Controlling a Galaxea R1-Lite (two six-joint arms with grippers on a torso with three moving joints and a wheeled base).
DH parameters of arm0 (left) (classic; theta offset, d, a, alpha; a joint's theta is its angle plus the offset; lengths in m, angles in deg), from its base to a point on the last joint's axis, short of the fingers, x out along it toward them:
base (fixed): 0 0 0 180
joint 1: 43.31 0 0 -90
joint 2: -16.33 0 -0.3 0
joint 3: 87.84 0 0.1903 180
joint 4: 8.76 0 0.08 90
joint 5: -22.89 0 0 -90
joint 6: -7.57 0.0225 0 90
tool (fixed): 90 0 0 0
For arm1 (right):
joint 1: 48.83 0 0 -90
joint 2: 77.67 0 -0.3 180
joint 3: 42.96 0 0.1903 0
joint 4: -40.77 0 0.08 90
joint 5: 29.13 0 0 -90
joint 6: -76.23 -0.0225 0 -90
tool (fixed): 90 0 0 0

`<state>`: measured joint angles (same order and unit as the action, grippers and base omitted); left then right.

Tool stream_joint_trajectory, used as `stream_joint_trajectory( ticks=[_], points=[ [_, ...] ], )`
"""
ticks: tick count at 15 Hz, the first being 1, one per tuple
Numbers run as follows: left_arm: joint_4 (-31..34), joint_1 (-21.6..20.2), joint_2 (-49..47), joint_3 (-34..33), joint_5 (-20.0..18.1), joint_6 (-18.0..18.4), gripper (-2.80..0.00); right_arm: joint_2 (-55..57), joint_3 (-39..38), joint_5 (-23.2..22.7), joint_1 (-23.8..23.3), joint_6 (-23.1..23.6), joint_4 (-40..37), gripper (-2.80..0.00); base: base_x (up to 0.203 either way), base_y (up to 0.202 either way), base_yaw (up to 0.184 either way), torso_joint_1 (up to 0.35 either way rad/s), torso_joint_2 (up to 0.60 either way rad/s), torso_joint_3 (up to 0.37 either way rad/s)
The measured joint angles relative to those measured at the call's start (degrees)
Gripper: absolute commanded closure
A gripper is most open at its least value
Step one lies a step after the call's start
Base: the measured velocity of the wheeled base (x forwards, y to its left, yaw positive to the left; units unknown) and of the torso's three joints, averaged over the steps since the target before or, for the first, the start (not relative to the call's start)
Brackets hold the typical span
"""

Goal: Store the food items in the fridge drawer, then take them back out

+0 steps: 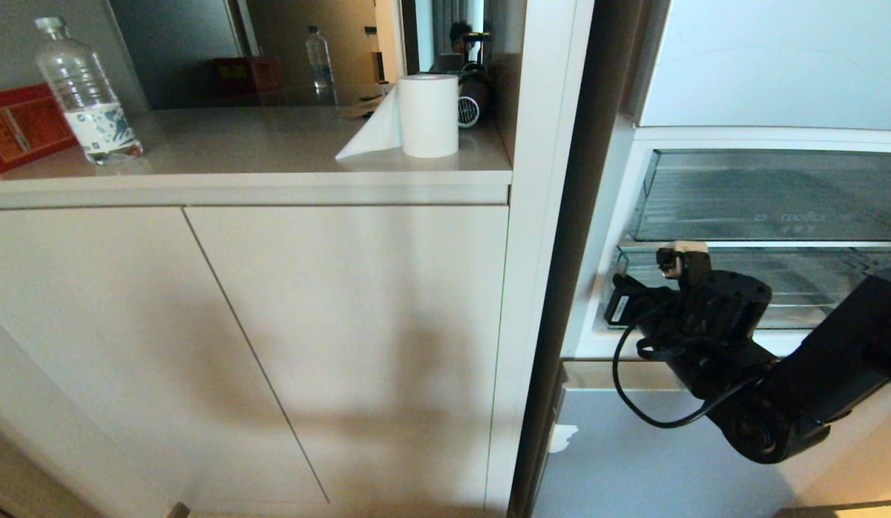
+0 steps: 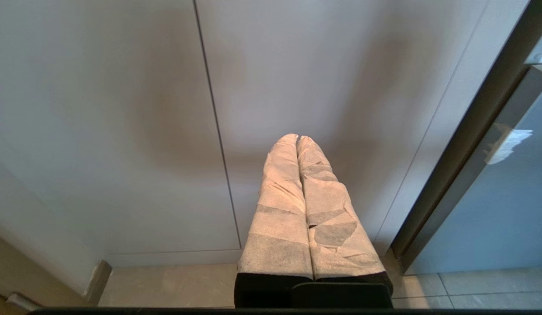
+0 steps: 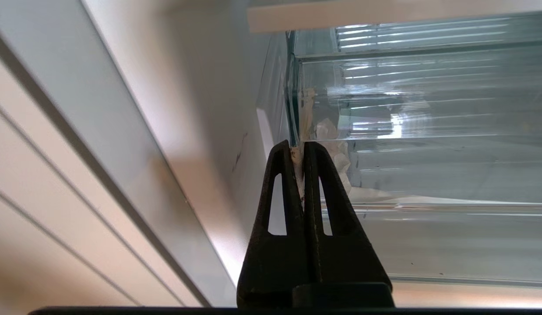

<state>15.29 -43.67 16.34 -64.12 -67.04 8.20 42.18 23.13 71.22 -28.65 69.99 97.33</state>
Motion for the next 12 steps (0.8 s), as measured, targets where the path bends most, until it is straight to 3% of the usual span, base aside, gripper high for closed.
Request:
stream_joint_trajectory(
  ticks=[4,11,12],
  points=[
    [0.0,0.0,0.0,0.0,0.0,0.0,0.0,-3.5,-4.8,-0.6,0.1,-0.3,0.0,0.0,0.0,0.0,0.0,0.0,0.0,0.0],
    [0.0,0.0,0.0,0.0,0.0,0.0,0.0,-16.3,-22.6,-0.6,3.3,-2.1,0.0,0.0,0.0,0.0,0.0,0.0,0.0,0.0],
    [0.0,0.0,0.0,0.0,0.0,0.0,0.0,-17.7,-24.6,-0.4,4.2,-2.5,0.0,-2.8,0.0,0.0,0.0,0.0,0.0,0.0]
  ],
)
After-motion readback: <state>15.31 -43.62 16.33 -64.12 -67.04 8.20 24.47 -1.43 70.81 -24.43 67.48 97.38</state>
